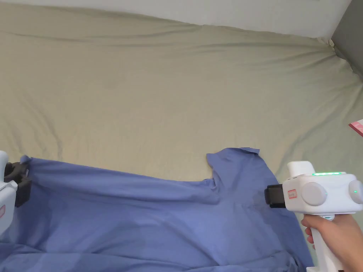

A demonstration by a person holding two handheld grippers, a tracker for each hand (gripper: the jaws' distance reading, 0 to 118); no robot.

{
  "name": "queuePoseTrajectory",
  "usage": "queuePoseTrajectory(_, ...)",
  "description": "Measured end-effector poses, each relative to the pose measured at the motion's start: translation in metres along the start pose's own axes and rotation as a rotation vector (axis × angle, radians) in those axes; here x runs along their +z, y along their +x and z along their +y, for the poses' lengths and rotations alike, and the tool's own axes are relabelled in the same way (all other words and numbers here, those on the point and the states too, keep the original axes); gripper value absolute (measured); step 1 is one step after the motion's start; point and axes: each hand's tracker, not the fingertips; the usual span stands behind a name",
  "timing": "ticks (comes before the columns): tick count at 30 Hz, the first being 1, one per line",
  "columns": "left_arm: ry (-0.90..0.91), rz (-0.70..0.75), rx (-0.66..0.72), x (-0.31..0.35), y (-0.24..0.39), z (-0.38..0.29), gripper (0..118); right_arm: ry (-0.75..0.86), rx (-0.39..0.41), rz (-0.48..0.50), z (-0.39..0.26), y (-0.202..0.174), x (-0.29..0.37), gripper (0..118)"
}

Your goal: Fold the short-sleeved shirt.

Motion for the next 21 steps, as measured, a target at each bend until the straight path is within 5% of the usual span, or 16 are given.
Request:
queuePoseTrajectory(4,-0.047,0.01,0.014,-0.002,0.002,-0.01,0,-0.048,-0.012,-0.02,-0.009,-0.002,-0.03,94)
queuePoseTrajectory(6,-0.063,0.013,0.022,-0.004,0.004,-0.015,0,-0.027,-0.048,0.001,-0.01,-0.003,-0.025,85)
queuePoseTrajectory(7,-0.068,0.017,0.02,-0.005,-0.002,-0.017,0,-0.023,-0.043,0.014,-0.01,-0.004,-0.023,70)
queuePoseTrajectory(9,-0.08,0.021,0.014,-0.008,-0.001,-0.021,0,0.013,-0.011,0.101,-0.008,-0.01,-0.014,9)
queuePoseTrajectory(12,-0.091,0.022,0.02,-0.007,-0.004,-0.021,0,0.037,0.129,-0.029,-0.007,-0.025,-0.003,6)
queuePoseTrajectory(17,-0.053,0.025,0.033,0.015,-0.007,-0.011,0,0.137,0.046,0.064,-0.006,-0.01,0.056,6)
queuePoseTrajectory(21,-0.018,0.027,0.026,0.043,-0.014,-0.005,0,0.222,0.111,0.086,-0.014,-0.003,0.119,6)
